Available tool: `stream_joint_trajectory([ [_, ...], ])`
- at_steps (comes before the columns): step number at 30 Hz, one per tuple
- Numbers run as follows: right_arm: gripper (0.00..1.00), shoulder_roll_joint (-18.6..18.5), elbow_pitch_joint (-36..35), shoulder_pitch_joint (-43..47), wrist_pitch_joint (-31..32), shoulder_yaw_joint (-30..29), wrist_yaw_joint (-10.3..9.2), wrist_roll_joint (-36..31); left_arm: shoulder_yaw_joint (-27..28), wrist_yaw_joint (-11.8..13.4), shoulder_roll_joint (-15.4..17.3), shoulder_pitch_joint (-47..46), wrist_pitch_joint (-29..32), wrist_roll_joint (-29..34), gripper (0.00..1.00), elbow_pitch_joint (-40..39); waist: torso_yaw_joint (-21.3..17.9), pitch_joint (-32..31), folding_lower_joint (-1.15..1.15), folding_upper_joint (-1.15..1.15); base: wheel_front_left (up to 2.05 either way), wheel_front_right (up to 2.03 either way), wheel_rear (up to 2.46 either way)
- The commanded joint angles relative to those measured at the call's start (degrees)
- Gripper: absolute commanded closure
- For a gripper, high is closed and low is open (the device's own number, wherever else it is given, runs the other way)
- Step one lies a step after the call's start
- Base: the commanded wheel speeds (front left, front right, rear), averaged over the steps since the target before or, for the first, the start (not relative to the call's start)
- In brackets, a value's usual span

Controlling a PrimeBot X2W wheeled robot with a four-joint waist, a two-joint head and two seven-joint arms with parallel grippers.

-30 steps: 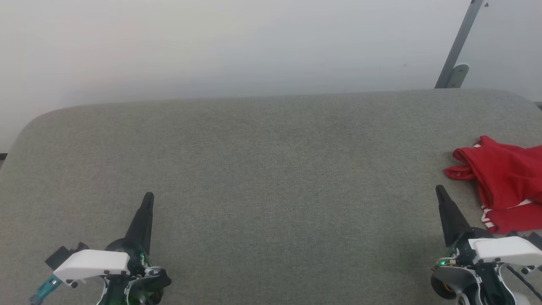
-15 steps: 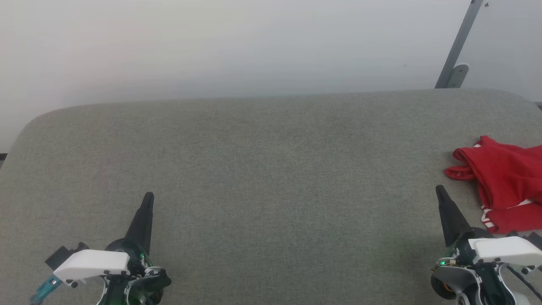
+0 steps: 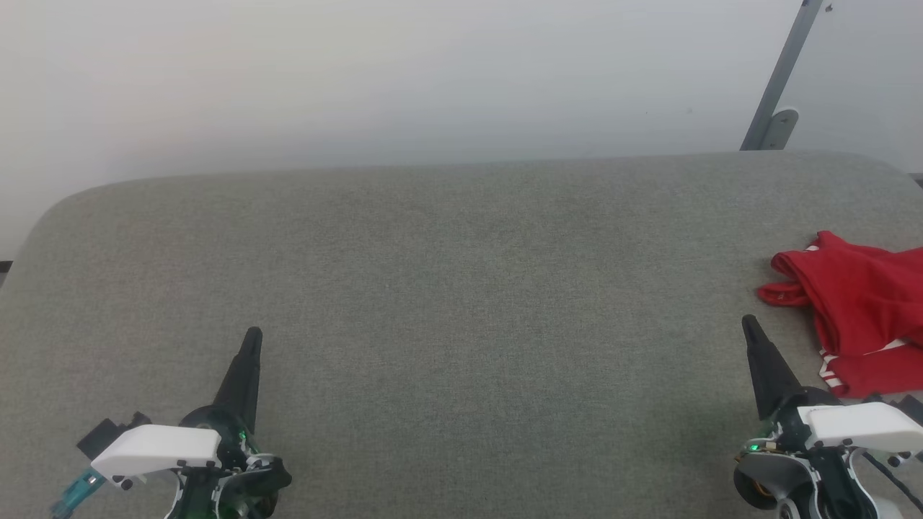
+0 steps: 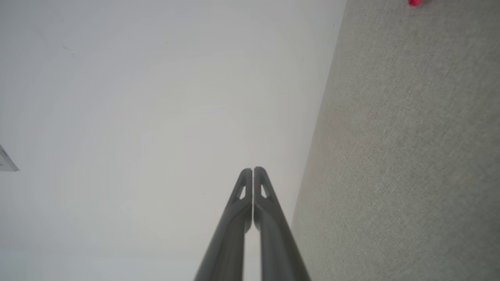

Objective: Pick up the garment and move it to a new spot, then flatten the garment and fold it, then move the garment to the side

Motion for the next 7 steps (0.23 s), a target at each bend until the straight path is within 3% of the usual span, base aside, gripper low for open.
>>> stream_joint_trajectory([
  [1,1.00,0.2,-0.2,-0.3,0.2,0.0,0.02,0.2,0.0,-0.3,-0.1,-0.6,0.2,-0.2,1.00,0.0,0.0,0.0,0.00,0.00,0.00,0.00,0.00],
  [7,1.00,0.2,-0.2,-0.3,0.2,0.0,0.02,0.2,0.0,-0.3,-0.1,-0.6,0.2,-0.2,1.00,0.0,0.0,0.0,0.00,0.00,0.00,0.00,0.00],
])
